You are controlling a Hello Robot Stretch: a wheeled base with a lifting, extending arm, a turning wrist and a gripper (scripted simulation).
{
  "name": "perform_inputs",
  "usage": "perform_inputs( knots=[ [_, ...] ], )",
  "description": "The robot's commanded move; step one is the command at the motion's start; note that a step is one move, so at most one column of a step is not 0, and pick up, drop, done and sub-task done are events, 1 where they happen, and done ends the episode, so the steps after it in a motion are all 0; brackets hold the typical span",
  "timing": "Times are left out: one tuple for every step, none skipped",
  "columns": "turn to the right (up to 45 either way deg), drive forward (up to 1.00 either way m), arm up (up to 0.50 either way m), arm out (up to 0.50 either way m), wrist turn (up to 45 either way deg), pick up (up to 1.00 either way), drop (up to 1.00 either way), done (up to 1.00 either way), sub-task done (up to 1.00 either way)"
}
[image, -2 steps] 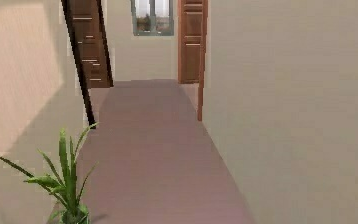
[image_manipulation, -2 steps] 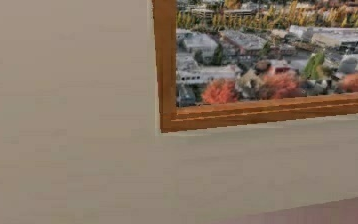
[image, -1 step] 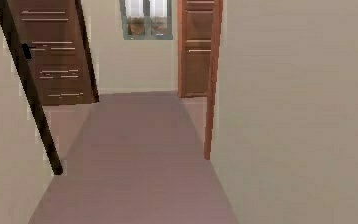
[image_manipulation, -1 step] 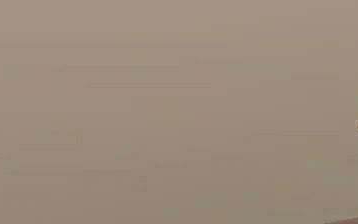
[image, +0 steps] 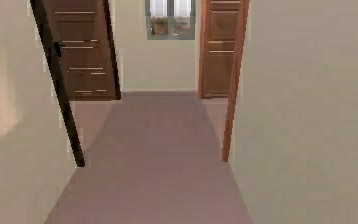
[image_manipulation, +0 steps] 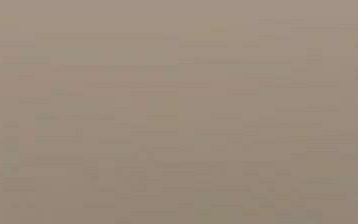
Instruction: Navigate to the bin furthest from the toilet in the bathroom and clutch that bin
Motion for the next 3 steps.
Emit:
perform_inputs(
  knots=[
    [0.0, 0.60, 0.00, 0.00, 0.0, 0.00, 0.00, 0.00, 0.00],
    [-18.0, 0.00, 0.00, 0.00, 0.0, 0.00, 0.00, 0.00, 0.00],
    [0.0, 1.00, 0.00, 0.00, 0.0, 0.00, 0.00, 0.00, 0.00]
  ],
)
